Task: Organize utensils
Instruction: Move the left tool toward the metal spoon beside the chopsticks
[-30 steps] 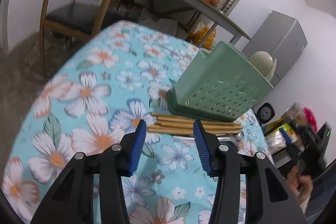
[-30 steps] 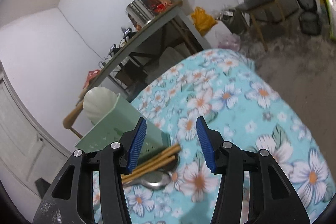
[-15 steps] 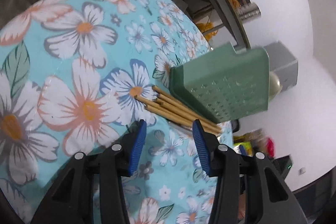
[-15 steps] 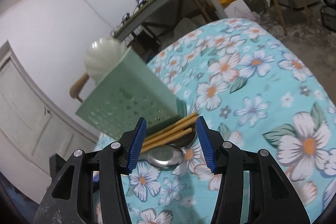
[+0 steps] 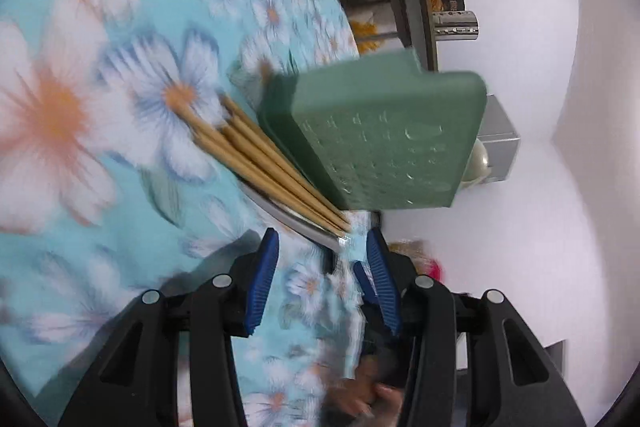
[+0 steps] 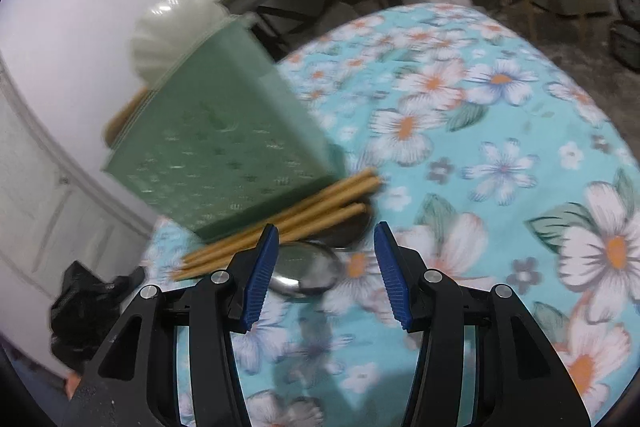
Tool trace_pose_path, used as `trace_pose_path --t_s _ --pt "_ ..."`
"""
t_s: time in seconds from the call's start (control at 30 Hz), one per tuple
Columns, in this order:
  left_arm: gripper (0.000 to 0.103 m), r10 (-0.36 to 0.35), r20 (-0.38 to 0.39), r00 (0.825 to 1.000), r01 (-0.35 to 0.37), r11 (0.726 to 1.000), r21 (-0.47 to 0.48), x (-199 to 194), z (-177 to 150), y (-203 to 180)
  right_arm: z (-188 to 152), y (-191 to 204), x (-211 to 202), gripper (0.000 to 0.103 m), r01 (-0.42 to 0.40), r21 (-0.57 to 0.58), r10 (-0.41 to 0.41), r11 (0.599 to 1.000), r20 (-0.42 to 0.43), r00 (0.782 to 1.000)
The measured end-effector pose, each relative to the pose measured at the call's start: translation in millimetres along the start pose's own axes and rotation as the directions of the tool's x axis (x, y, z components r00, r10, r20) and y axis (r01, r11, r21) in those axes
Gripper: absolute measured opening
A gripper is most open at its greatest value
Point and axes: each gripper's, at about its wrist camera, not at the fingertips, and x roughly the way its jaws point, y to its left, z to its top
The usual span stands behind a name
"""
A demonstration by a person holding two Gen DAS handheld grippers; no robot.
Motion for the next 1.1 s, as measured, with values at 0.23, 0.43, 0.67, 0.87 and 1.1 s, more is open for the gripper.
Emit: trace_pose_path --t_s 0.23,0.43,0.67,0.87,1.1 --pt "0.043 0.169 -0.008 0.986 -0.165 0.972 0.170 27.6 -1.6 -36.7 4.4 -22.4 -4.6 0.049 0.077 0.035 -0.077 0.996 -0.008 0.997" --pt "0.044 0.568 0.143 0.810 -0.506 0.556 0.660 87.2 -49.3 -85.7 8.0 -46.0 -8.0 0.049 0.102 0.074 -0.101 0.992 -0.021 0.995" --pt "0.044 0.592 0.526 0.611 -0.616 -0.062 0.785 127.2 -122.7 -105.0 17.8 -59.4 -15.2 0.047 0.091 0.135 -0.089 0.987 -0.021 0.996" --pt "0.044 0.555 0.589 0.588 -0.591 -0.202 0.781 140.9 -136.3 -106.2 23.9 -71.0 -18.6 0.047 0.086 0.166 -0.083 0.982 -0.023 0.996" --pt "0.044 0.547 0.611 0.572 -0.593 -0.240 0.769 160.4 -132.9 -108.7 23.5 -78.7 -13.9 0.047 0.086 0.161 -0.080 0.983 -0.044 0.996"
